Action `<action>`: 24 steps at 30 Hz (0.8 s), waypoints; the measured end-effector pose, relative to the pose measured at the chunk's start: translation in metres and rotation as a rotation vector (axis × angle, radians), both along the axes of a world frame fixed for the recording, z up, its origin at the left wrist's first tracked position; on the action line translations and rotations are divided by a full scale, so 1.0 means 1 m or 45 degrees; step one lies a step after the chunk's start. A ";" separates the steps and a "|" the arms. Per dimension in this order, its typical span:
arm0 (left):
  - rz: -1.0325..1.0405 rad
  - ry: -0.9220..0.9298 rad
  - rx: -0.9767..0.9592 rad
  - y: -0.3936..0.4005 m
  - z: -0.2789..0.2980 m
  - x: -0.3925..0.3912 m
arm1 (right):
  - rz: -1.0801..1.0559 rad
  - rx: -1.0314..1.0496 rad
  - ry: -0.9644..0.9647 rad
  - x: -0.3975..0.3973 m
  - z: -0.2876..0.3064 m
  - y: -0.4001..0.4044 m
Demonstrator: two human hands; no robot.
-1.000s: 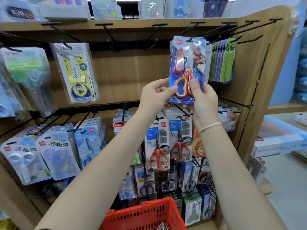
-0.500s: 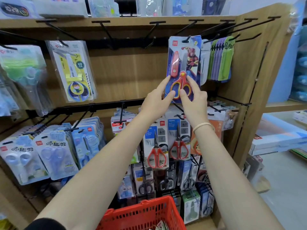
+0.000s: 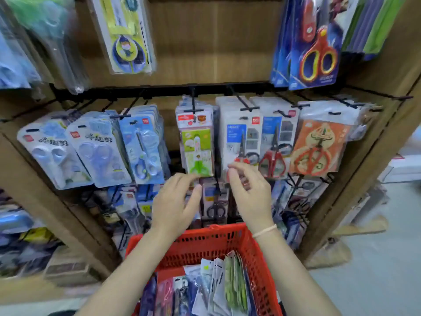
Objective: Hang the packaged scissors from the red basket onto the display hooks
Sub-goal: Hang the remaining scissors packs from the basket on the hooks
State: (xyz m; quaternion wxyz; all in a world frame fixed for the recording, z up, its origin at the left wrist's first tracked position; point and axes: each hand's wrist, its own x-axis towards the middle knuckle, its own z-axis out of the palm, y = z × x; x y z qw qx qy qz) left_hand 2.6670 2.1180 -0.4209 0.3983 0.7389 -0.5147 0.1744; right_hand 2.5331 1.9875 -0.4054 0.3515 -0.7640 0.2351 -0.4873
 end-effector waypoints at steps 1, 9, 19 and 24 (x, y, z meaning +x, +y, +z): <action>0.067 0.010 0.119 0.022 -0.032 0.007 | 0.064 0.078 0.113 0.004 -0.029 0.012; 0.395 0.269 0.879 0.175 -0.230 0.036 | 0.449 0.677 1.203 0.033 -0.235 0.084; 0.395 0.426 0.812 0.217 -0.265 0.025 | 1.033 0.732 2.014 0.054 -0.331 0.140; 0.376 0.434 0.791 0.216 -0.268 0.026 | 0.992 0.655 2.062 0.047 -0.357 0.143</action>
